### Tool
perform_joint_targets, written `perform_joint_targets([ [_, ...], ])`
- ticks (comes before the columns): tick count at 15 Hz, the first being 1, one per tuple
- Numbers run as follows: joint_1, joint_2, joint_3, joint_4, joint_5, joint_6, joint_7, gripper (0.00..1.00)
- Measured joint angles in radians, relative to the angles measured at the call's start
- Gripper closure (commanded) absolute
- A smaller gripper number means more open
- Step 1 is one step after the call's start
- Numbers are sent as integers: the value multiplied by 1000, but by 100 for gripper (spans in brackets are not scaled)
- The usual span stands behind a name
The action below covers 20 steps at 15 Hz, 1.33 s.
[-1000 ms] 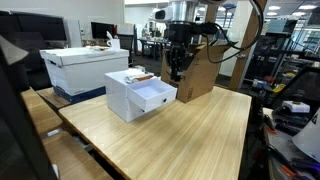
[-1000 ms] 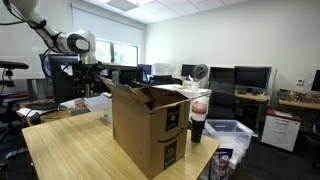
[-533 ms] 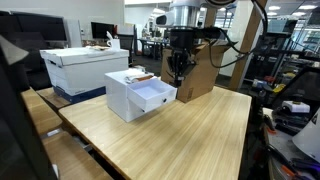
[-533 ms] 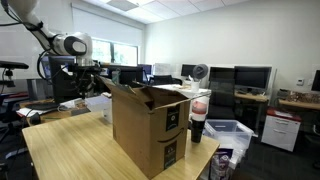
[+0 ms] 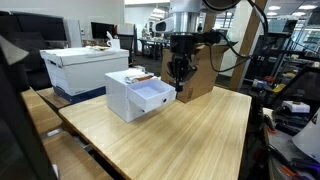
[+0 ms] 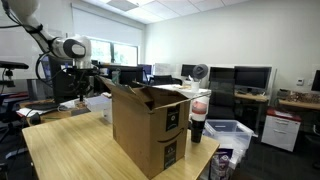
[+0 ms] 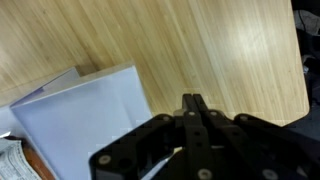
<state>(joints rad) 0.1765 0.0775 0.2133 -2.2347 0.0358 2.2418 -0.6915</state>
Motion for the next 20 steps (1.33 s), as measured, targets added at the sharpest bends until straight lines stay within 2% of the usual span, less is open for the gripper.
perform_joint_targets([
  [9, 0, 90, 15, 54, 1, 14, -2, 95],
  [15, 0, 149, 14, 88, -137, 135, 46, 95],
  [20, 0, 174, 10, 116, -205, 189, 73, 95],
])
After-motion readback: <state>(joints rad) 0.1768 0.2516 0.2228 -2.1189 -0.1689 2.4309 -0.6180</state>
